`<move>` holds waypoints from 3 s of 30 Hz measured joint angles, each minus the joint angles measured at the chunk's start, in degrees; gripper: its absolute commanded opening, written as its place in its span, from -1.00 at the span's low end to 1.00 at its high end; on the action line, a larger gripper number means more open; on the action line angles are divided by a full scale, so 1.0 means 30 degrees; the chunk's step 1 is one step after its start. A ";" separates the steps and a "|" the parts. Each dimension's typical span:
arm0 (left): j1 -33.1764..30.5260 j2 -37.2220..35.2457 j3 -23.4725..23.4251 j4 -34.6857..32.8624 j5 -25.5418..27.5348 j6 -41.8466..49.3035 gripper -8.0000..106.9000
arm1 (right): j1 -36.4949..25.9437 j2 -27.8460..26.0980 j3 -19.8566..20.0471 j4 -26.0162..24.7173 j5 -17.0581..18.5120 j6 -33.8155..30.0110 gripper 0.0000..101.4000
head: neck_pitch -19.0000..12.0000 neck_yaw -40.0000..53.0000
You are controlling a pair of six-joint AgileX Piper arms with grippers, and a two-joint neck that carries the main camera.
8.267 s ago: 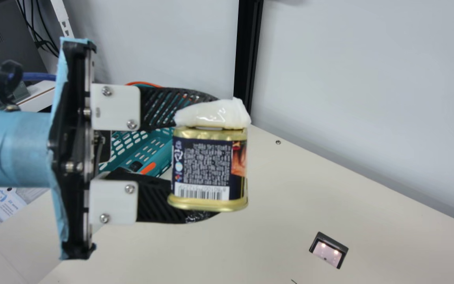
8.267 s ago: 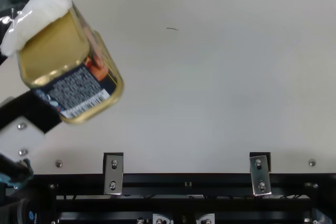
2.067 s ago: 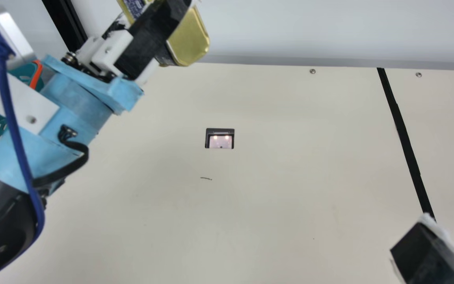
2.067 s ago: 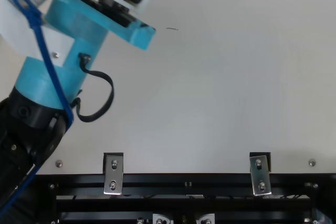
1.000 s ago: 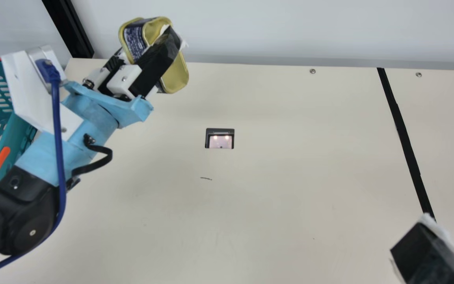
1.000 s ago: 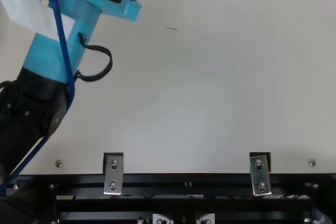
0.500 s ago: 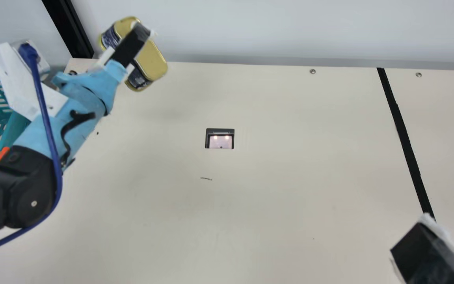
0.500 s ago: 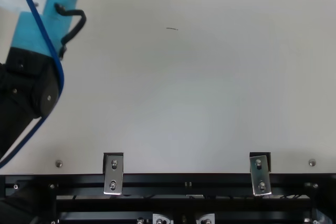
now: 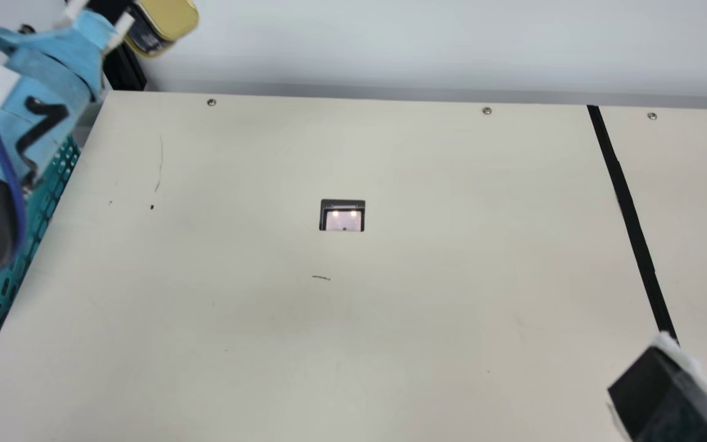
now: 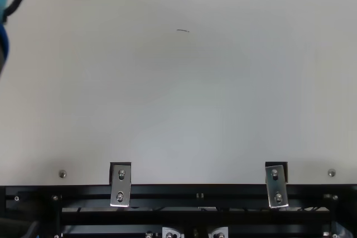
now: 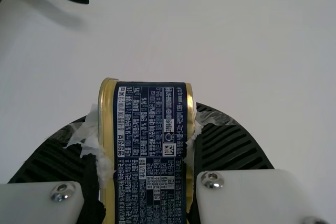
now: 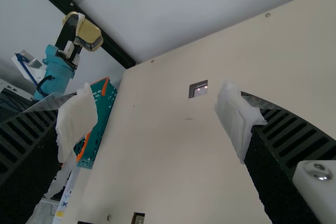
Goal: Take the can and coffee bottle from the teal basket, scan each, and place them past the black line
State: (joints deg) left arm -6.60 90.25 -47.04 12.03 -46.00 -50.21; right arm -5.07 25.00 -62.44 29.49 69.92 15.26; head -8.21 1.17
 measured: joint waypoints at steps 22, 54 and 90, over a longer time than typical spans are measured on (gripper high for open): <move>-0.1566 -0.2365 -0.0874 -0.6124 0.9601 -0.7272 -0.68 | 0.0000 0.0000 0.0000 0.0000 0.0000 0.0000 1.00 | 0.0000 0.0000; -0.4732 -0.0479 0.2998 0.0391 -0.1240 -0.1280 -0.68 | 0.0000 0.0000 0.0000 0.0000 0.0000 0.0000 1.00 | 0.0000 0.0000; -0.8054 0.6865 0.0277 -0.4011 -0.3463 0.8416 -0.68 | 0.0000 0.0000 0.0000 0.0000 0.0000 0.0000 1.00 | 0.0000 0.0000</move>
State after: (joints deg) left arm -30.76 110.85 -46.21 0.00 -56.39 -24.97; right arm -5.07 25.00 -62.44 29.49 69.92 15.26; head -8.21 1.17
